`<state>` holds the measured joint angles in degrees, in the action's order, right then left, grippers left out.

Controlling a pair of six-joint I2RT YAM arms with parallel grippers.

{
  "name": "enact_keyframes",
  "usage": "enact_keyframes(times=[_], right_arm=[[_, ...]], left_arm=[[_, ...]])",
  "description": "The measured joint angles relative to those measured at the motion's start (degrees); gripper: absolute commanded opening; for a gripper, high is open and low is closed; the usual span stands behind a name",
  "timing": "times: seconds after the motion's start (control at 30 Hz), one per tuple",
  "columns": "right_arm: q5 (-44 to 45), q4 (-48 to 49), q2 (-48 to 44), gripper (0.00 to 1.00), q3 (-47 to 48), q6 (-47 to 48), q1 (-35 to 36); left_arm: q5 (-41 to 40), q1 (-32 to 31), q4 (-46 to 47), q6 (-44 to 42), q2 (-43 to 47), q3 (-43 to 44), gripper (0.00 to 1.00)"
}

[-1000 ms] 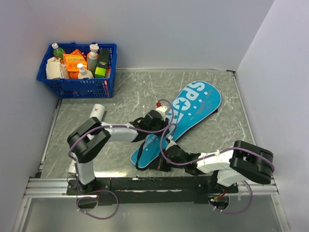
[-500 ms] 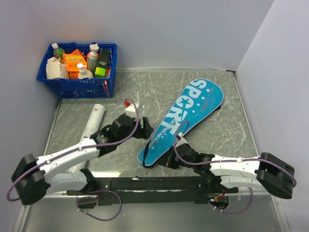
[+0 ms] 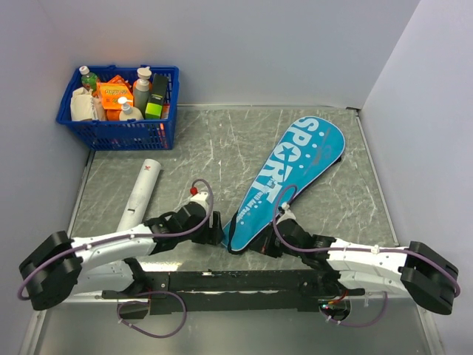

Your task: Pack up the badminton gear

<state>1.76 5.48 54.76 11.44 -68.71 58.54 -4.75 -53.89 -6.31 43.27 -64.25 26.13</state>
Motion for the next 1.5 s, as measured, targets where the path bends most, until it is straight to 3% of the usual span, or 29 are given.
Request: enact_keyframes(times=[0.13,0.2,0.23,0.33,0.43,1.07,1.43,1.47,1.5], right_arm=[[-0.5,1.2,1.1,0.00,-0.7,0.0,0.0],[-0.8,2.2,2.3,0.00,-0.9,0.0,0.0],[-0.9,2.6,2.8,0.00,-1.0,0.0,0.0],[-1.2,4.6,5.2,0.00,-1.0,0.0,0.0],[-1.5,6.5,7.8,0.00,-1.0,0.0,0.0],[-2.7,10.1,21.1,0.00,7.9,-1.0,7.1],[-1.4,6.6,25.0,0.00,12.9,0.0,7.6],[-1.3,6.2,25.5,0.03,13.7,0.4,7.6],[-1.3,5.7,25.9,0.15,14.4,0.8,7.6]], left_arm=[[0.8,-0.5,3.3,0.2,-3.5,0.0,0.76],[1.1,-0.6,5.2,0.1,-5.6,0.0,0.71],[1.2,-0.6,6.2,0.2,-6.6,0.0,0.53],[2.7,-0.7,9.6,1.0,-9.0,0.5,0.27],[3.7,-1.2,11.9,1.0,-11.0,1.8,0.20],[2.3,-1.1,14.7,0.3,-13.7,3.1,0.09],[1.3,-1.1,16.0,0.3,-13.2,2.2,0.05],[0.9,-1.1,16.2,0.3,-13.0,2.0,0.05],[0.2,-1.1,16.3,0.3,-12.6,1.7,0.04]])
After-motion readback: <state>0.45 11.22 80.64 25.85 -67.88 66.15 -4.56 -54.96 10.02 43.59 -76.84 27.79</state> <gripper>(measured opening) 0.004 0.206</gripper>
